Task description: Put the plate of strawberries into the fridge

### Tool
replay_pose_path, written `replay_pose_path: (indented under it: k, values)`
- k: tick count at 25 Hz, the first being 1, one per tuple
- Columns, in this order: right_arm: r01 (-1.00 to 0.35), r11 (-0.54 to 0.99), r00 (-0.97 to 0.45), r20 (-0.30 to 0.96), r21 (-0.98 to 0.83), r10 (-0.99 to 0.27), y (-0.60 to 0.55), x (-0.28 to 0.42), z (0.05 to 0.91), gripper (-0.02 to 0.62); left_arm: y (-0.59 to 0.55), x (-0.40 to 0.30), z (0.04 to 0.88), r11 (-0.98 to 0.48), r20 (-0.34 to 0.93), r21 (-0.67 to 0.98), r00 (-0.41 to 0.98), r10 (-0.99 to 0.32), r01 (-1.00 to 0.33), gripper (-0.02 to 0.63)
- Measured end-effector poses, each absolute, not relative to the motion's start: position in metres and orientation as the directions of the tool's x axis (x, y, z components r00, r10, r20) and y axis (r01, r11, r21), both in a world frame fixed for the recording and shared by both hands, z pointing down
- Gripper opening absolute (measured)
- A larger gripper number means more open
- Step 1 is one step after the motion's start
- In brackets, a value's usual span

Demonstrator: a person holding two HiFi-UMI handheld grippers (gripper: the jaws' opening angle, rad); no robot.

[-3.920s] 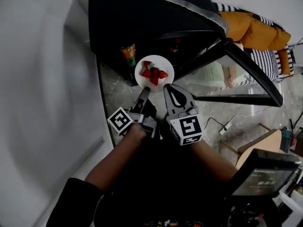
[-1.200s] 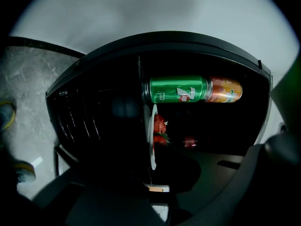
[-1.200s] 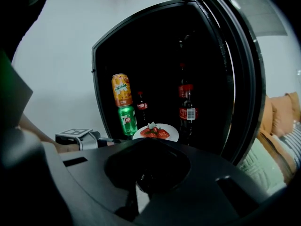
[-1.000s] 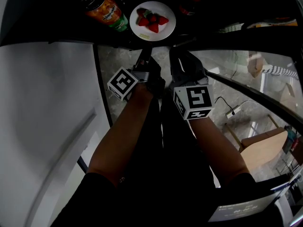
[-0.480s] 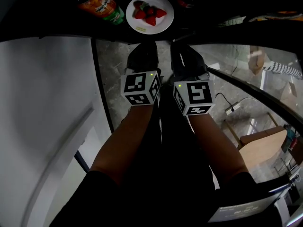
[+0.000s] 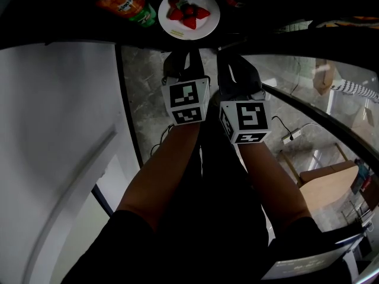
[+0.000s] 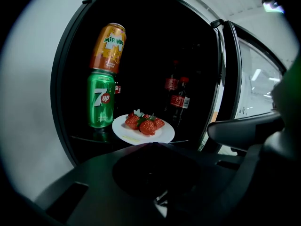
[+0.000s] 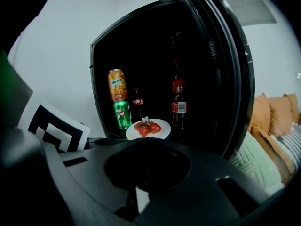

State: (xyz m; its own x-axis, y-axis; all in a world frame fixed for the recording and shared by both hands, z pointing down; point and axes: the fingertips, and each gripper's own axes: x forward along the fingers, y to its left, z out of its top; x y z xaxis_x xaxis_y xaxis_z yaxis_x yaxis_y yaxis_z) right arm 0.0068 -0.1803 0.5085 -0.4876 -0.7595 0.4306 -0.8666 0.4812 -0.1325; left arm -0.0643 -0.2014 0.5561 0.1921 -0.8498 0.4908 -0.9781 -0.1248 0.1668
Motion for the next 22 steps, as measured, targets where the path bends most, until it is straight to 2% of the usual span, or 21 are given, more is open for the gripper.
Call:
replay_pose_path:
  k: [19, 22]
  values:
    - [-0.877, 0.457, -0.471, 0.444, -0.146, -0.762, -0.183, 0.007, 0.516, 0.005, -0.234, -0.076, 0.555, -0.142, 0.469, 0.152, 0.198, -0.861, -0.978, 0.005]
    - [-0.879, 0.454, -0.47, 0.439, -0.147, -0.766, -0.184, 0.007, 0.511, 0.005, -0.229, -0.08, 0.531, -0.173, 0.425, 0.138, 0.216, -0.879, -0.975, 0.005]
